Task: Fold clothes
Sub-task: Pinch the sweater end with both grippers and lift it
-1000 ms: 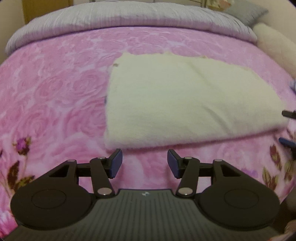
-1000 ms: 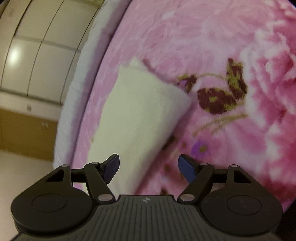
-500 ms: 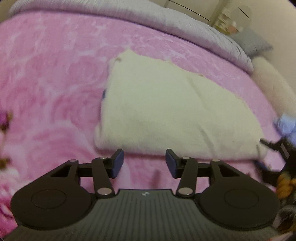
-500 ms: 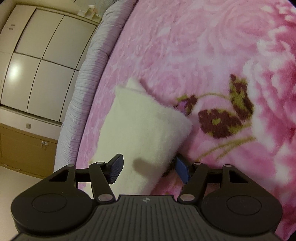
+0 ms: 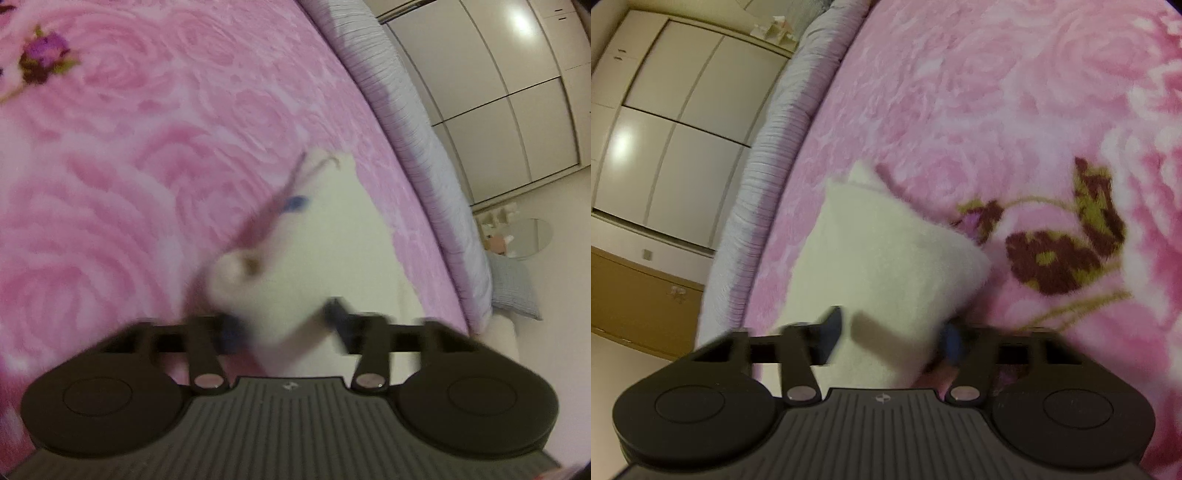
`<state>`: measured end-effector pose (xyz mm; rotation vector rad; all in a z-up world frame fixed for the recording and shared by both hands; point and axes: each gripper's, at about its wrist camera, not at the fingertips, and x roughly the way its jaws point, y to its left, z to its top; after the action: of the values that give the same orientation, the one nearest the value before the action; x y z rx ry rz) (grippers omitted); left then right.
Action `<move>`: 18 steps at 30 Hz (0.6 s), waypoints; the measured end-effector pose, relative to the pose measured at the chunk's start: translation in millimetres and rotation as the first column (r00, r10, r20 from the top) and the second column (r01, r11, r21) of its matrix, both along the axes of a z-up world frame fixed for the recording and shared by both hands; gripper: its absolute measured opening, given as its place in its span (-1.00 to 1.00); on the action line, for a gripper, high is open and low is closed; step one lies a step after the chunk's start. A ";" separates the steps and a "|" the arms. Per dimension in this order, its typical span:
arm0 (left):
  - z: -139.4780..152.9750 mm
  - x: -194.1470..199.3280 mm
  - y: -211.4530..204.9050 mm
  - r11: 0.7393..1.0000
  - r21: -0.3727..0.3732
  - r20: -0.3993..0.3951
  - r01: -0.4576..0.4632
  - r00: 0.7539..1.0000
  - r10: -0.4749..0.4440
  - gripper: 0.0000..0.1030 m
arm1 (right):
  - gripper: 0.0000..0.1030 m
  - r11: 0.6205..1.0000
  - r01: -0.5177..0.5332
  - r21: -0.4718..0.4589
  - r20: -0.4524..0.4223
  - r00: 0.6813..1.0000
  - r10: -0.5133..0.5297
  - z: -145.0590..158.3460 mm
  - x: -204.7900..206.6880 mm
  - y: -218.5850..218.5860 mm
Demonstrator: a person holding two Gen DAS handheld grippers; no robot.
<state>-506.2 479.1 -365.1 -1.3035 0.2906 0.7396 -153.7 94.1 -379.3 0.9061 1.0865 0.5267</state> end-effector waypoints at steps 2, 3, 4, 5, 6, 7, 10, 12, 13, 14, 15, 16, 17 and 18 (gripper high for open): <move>-0.4 -3.0 2.5 1.000 0.001 0.020 0.001 1.000 -0.001 -0.77 | -0.76 1.000 0.013 0.012 -0.014 1.000 -0.012 -2.5 2.1 -0.3; 2.7 -2.6 1.4 1.000 0.020 0.013 0.008 1.000 -0.009 -0.81 | -0.81 1.000 0.019 0.018 -0.021 1.000 -0.019 -3.8 3.2 -0.5; 6.5 -1.5 -0.2 0.999 0.044 0.003 0.016 1.000 -0.016 -0.83 | -0.82 0.999 0.025 0.024 -0.027 0.999 -0.024 -4.9 4.2 -0.7; 11.1 -1.1 -2.8 0.997 0.072 -0.010 0.026 1.000 -0.025 -0.83 | -0.84 0.999 0.025 0.031 -0.030 0.999 -0.024 -3.7 4.4 -1.9; 16.0 -1.0 -5.9 0.994 0.102 -0.025 0.037 0.999 -0.035 -0.84 | -0.84 0.999 0.023 0.035 -0.026 0.999 -0.022 -1.6 3.5 -4.2; 21.3 -0.9 -8.7 0.991 0.128 -0.039 0.047 0.998 -0.042 -0.84 | -0.85 0.999 0.020 0.039 -0.022 1.000 -0.019 0.6 2.5 -6.4; 36.7 -3.5 -20.2 0.978 0.191 -0.084 0.082 0.994 -0.067 -0.84 | -0.85 0.999 0.014 0.033 -0.034 0.999 -0.013 7.3 -2.6 -15.1; 44.0 -12.7 -34.6 0.973 0.207 -0.101 0.106 0.991 -0.086 -0.84 | -0.85 1.000 0.004 0.031 -0.040 0.999 -0.003 11.5 -6.8 -26.1; 46.3 -20.5 -44.1 0.972 0.203 -0.102 0.115 0.990 -0.095 -0.84 | -0.85 1.000 0.000 0.029 -0.044 0.999 0.001 14.3 -8.6 -28.8; 48.1 -29.5 -54.6 0.973 0.197 -0.102 0.123 0.989 -0.104 -0.84 | -0.85 1.000 -0.006 0.028 -0.048 0.999 0.007 15.9 -13.2 -37.9; 49.9 -38.5 -65.1 0.973 0.191 -0.102 0.131 0.988 -0.113 -0.84 | -0.85 1.000 -0.011 0.026 -0.053 0.999 0.013 17.6 -18.6 -47.8; 50.5 -47.6 -76.2 0.974 0.182 -0.104 0.138 0.987 -0.121 -0.84 | -0.85 1.000 -0.015 0.021 -0.058 0.998 0.017 19.3 -22.4 -58.1; 49.7 -55.7 -87.1 0.974 0.171 -0.110 0.150 0.985 -0.132 -0.84 | -0.85 1.000 -0.022 0.012 -0.059 0.998 0.022 20.6 -26.9 -68.8; 48.6 -63.1 -97.8 0.974 0.159 -0.117 0.163 0.982 -0.145 -0.84 | -0.84 1.000 -0.028 0.004 -0.059 0.998 0.028 21.8 -31.3 -79.3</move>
<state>-569.4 381.3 -316.6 -1.0712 0.4010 0.6863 -185.0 14.8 -357.5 0.9150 1.1540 0.5272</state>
